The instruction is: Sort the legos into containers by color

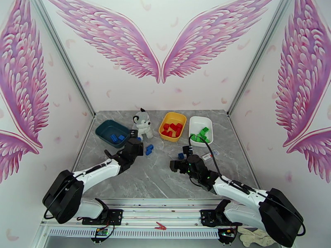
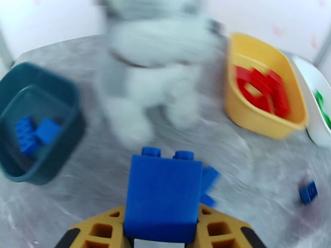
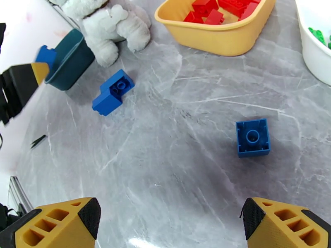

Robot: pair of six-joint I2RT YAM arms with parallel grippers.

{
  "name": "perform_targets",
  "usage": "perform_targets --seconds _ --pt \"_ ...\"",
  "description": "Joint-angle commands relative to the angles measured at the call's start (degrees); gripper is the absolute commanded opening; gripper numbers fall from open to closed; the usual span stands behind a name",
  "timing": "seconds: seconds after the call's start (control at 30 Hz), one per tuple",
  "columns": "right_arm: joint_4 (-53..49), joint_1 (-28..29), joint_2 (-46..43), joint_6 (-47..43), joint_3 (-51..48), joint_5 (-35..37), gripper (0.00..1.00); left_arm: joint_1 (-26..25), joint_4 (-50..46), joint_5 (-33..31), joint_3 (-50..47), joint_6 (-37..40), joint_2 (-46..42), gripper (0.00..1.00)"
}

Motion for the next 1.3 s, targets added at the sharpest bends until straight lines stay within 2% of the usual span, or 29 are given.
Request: perform_targets --seconds 0.0,0.13,0.27,0.37,0.43,0.47,0.57,0.77,0.93,1.07,1.13,1.27 --pt "1.64 0.06 1.00 0.89 -0.04 -1.31 0.97 6.41 -2.63 -0.34 -0.68 -3.20 -2.25 0.29" --pt "2.09 0.23 2.75 1.01 0.73 -1.77 0.96 15.23 -4.47 4.08 3.07 -3.61 0.64 0.29" --pt "2.24 0.32 4.82 0.97 1.84 -1.97 0.95 19.74 -6.75 6.43 10.03 -3.26 6.39 0.32" --pt "1.33 0.25 5.40 0.58 2.67 -0.61 0.95 20.30 -8.60 6.76 14.61 -2.91 9.94 0.46" --pt "0.67 0.19 5.59 0.15 3.03 0.53 0.95 19.41 -8.91 6.56 15.45 -2.73 10.23 0.61" --pt "0.39 0.24 5.73 0.01 3.12 0.96 0.95 18.56 -8.83 5.99 15.13 -2.60 9.79 0.66" --pt "-0.35 0.05 5.91 -0.22 3.57 2.24 0.96 15.11 -8.17 3.08 13.01 -1.96 7.60 0.71" --pt "-1.33 -0.46 5.93 0.05 3.94 3.49 0.96 7.64 -6.43 0.93 5.80 -1.76 1.95 0.73" --pt "-3.24 -1.38 5.10 1.45 3.79 6.79 0.94 -0.31 -3.75 3.20 0.45 0.09 -1.41 0.75" --pt "-5.00 -2.71 4.13 3.72 3.84 10.38 0.91 -6.63 -3.31 5.60 0.82 -1.33 0.51 0.73" --pt "-5.89 -3.67 3.77 5.13 3.74 11.86 0.89 -10.76 -2.95 4.48 2.13 -2.97 2.89 0.73" --pt "-7.22 -5.35 2.38 7.63 3.02 13.68 0.89 -17.25 0.06 6.03 6.42 -3.43 10.53 0.78"
